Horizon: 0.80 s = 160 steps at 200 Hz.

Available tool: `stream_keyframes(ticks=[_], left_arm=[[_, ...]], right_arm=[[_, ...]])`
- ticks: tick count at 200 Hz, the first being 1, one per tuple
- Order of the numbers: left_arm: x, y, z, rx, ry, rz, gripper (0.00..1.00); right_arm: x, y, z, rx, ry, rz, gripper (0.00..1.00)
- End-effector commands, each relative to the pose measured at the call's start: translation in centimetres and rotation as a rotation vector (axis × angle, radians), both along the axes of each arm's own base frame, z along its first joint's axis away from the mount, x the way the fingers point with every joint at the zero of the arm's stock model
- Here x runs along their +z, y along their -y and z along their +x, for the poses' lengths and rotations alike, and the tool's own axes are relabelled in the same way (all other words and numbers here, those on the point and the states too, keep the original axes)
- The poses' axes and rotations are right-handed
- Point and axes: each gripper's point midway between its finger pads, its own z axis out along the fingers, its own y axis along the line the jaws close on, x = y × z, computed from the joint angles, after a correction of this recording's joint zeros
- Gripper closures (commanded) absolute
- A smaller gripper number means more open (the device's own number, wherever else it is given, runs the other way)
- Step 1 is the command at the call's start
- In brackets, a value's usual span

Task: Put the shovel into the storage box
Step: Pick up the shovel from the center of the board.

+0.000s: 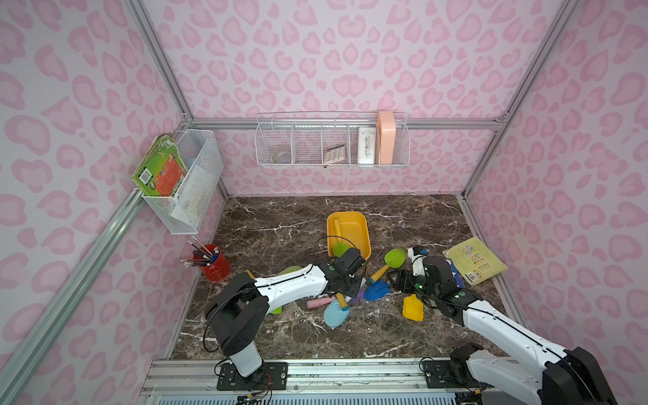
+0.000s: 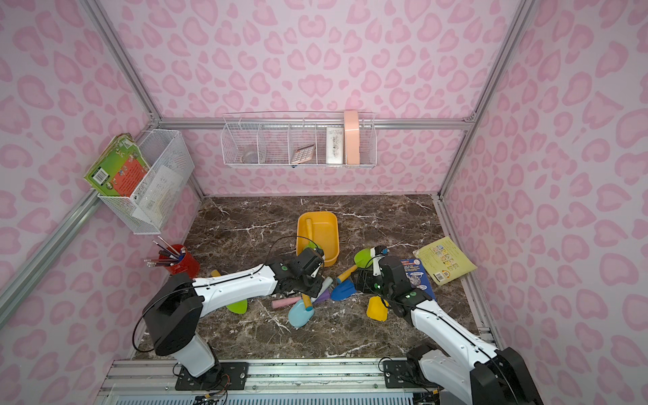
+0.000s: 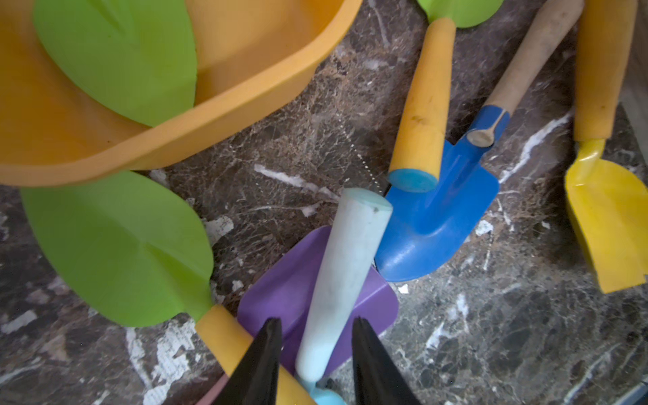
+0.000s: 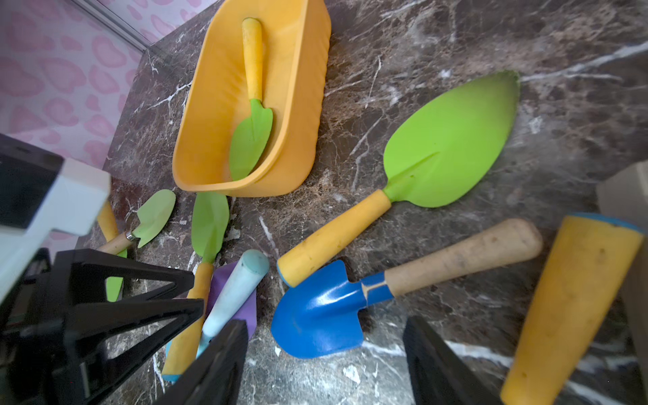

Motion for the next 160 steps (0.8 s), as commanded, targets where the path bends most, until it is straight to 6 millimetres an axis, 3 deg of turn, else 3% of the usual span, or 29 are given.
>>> stream_keyframes(ticks=[1,108,160], left_arm=[[-0.5,0.6,-0.4,-0.034,-0.018,-0.015,0.61],[-3.7,0.2,-0.6,-0.045,-0.043,0.05,0.66],[-3.5,0.3,-0.3,-0.046,-0.029,0.06,0.75]], right_arm=[[0.4,0.5,0.5,-0.035,0.019,0.002,0.27],[0.0,0.5,0.7,-0.04,0.014,0.008,0.27],[0.3,0.4,0.9,-0.043,0.022,0.011,0.27]])
